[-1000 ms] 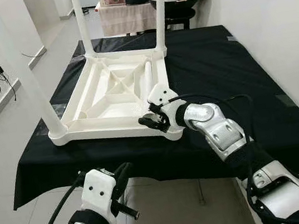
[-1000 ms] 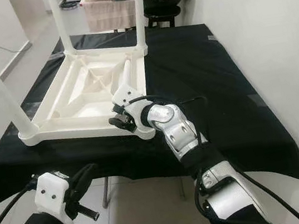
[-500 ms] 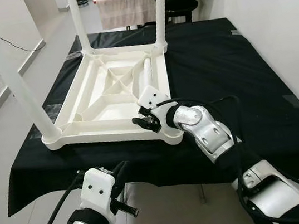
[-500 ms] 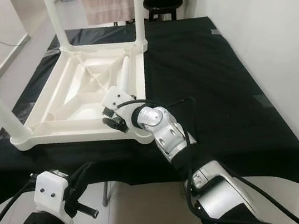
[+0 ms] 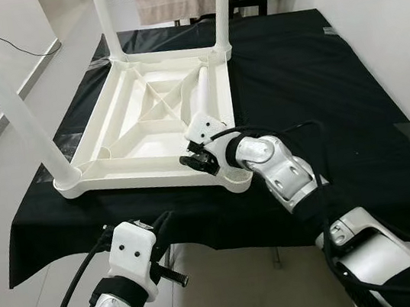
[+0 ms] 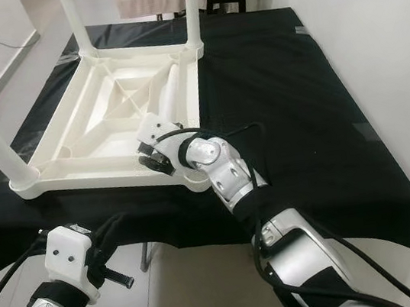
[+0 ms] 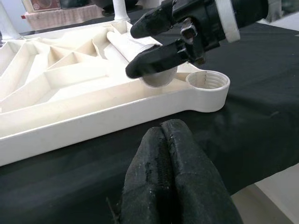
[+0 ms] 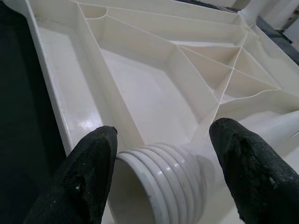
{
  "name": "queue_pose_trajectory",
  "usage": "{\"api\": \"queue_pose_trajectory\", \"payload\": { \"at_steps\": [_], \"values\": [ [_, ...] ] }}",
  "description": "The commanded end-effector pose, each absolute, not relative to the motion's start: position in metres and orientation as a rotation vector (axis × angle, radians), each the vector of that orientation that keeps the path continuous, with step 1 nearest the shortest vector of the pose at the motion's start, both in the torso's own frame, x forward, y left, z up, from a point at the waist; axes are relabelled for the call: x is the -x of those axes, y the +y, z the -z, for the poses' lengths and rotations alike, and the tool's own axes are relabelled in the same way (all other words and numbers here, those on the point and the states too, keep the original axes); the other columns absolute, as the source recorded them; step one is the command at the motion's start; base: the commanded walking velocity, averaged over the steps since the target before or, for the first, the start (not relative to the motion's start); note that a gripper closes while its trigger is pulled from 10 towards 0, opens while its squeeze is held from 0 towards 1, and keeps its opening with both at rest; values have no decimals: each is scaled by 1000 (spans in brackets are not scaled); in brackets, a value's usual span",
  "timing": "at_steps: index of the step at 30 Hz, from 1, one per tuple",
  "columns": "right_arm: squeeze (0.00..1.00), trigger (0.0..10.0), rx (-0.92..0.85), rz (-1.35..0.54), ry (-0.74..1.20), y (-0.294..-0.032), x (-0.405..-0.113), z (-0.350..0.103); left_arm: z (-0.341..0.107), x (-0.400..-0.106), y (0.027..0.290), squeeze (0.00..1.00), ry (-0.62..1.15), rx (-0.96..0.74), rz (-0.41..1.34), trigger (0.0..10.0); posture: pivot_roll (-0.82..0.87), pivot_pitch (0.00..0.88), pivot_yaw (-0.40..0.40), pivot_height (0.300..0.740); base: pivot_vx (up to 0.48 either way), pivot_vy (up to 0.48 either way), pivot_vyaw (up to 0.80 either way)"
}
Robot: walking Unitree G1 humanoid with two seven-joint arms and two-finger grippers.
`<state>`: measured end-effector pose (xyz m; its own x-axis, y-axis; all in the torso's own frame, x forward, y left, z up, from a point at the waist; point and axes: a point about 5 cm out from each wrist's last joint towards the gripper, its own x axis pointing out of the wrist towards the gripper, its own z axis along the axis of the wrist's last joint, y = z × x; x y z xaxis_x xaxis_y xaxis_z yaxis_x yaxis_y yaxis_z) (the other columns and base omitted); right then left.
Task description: Building children table
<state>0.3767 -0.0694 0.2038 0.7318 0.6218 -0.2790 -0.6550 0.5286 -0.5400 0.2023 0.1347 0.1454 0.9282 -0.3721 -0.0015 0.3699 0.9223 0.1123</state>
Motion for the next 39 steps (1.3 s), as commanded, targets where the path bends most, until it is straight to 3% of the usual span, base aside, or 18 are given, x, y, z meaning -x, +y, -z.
{"api": "queue_pose_trajectory", "payload": {
  "at_steps": [1,22,28,30,34,35,36,37,39],
  "values": [
    [0,10000,684,-810,54,-76,-376,-204,-140,-203,136,0,6,-117,373,10000,10,105,-32,740,0,0,0],
    [0,10000,863,-792,95,-101,-383,-205,-138,-203,137,0,11,-122,379,10000,8,100,-29,740,0,0,0],
    [0,10000,826,-620,139,-101,-387,-197,-138,-203,137,0,10,-122,376,10000,2,93,-39,740,0,0,0],
    [0,10000,732,-484,181,-98,-384,-188,-137,-203,137,0,10,-121,377,10000,1,92,-40,740,0,0,0],
    [0,10000,729,-383,128,-93,-376,-184,-137,-204,136,0,9,-121,378,10000,-1,87,-44,740,0,0,0],
    [0,8745,738,-359,99,-91,-373,-184,-137,-204,136,0,8,-121,379,10000,-1,87,-44,740,0,0,0],
    [0,3412,750,-340,74,-89,-370,-184,-137,-204,136,0,8,-121,379,10000,-3,85,-45,740,0,0,0],
    [0,0,757,-333,63,-87,-368,-184,-136,-205,135,0,8,-121,379,10000,-5,83,-46,740,0,0,0],
    [0,0,748,-314,40,-86,-366,-187,-136,-205,135,0,7,-121,381,10000,-6,82,-45,740,0,0,0]
  ]
}}
